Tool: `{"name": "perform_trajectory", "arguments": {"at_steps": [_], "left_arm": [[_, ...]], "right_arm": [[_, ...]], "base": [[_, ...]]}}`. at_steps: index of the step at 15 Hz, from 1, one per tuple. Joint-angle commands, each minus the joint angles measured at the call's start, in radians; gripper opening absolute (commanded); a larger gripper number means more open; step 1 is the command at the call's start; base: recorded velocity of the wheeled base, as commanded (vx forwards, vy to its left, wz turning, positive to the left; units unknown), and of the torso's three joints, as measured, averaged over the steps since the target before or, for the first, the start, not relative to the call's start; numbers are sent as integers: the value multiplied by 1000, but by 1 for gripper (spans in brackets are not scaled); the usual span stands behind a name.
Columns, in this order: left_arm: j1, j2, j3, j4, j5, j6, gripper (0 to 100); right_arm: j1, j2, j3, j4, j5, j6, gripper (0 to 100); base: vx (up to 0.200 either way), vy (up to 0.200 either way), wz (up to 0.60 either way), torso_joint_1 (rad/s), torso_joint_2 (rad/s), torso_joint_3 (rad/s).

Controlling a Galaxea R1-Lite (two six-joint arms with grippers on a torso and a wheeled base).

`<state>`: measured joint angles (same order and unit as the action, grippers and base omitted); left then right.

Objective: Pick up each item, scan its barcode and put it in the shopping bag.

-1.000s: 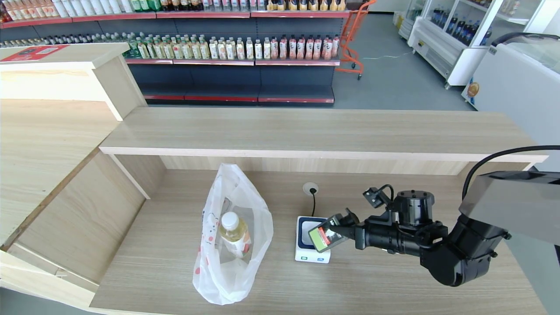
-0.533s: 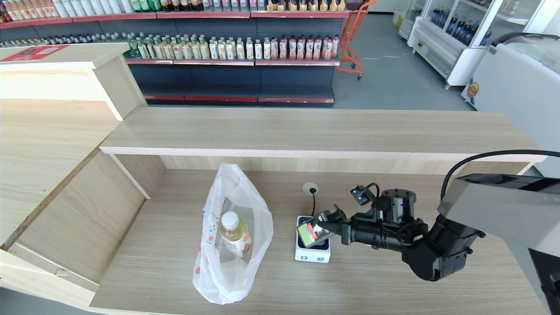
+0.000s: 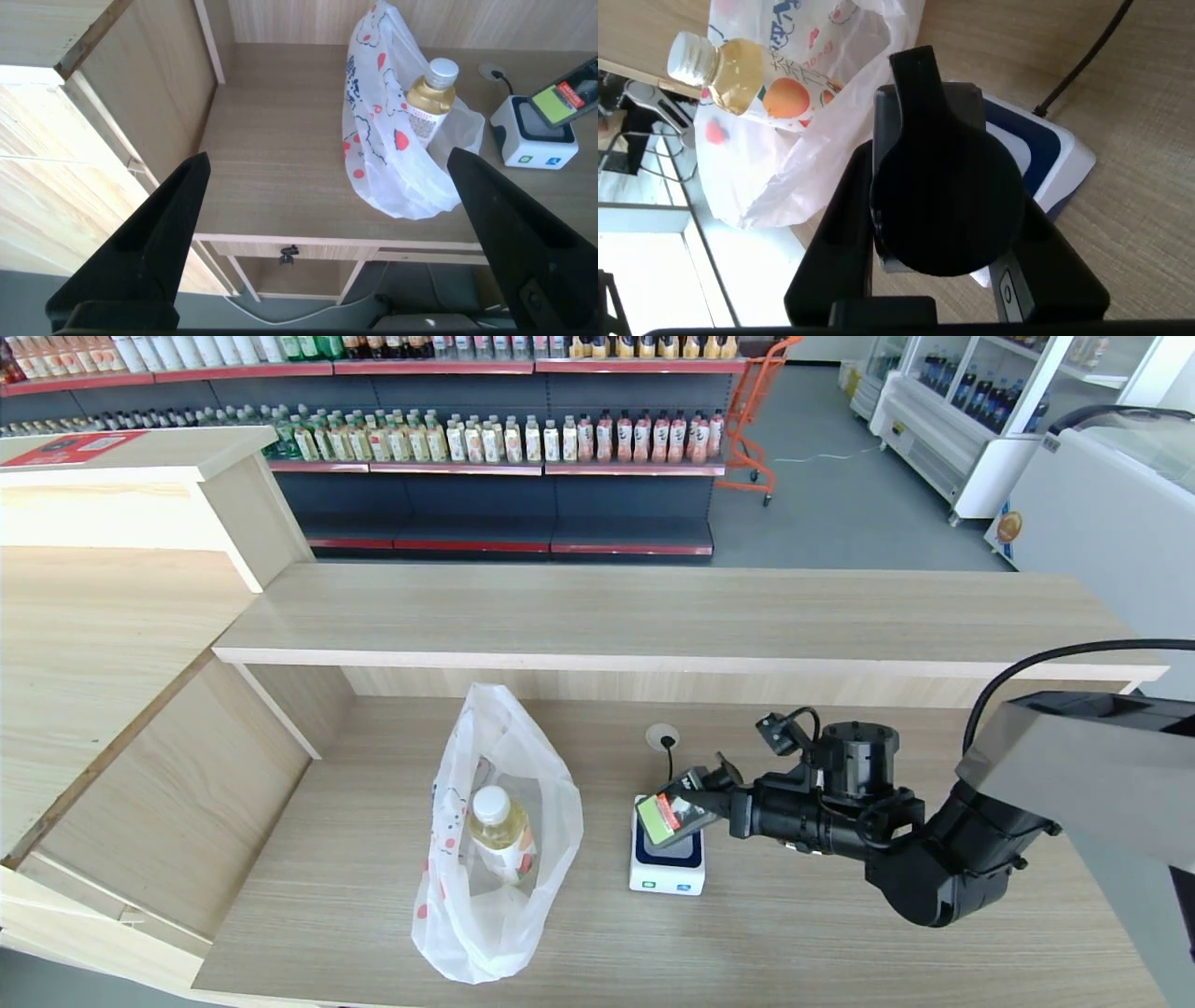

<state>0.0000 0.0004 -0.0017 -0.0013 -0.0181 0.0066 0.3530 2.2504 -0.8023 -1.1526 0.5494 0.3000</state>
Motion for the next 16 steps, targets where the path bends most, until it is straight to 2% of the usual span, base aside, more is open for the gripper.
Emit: {"name": "perform_trajectory", "arguments": {"at_steps": [1, 4, 6, 8, 16], "left_arm": [[0, 0, 0, 0, 0, 1, 100], [0, 0, 0, 0, 0, -2, 100], [0, 0, 0, 0, 0, -5, 100], [0, 0, 0, 1, 0, -4, 100], [0, 0, 0, 0, 0, -5, 100]], "right_arm": [[-2, -184, 78, 2, 6, 39, 0], [1, -367, 212, 7, 7, 73, 0], [0, -457, 258, 80, 7, 74, 0], [-5, -511, 276, 136, 6, 73, 0], [-28, -505, 295, 140, 3, 60, 0]], "base": [[0, 0, 0, 0, 0, 0], [0, 0, 0, 0, 0, 0], [-100, 100, 0, 1, 1, 4], [-100, 100, 0, -4, 1, 1], [0, 0, 0, 0, 0, 0]]}}
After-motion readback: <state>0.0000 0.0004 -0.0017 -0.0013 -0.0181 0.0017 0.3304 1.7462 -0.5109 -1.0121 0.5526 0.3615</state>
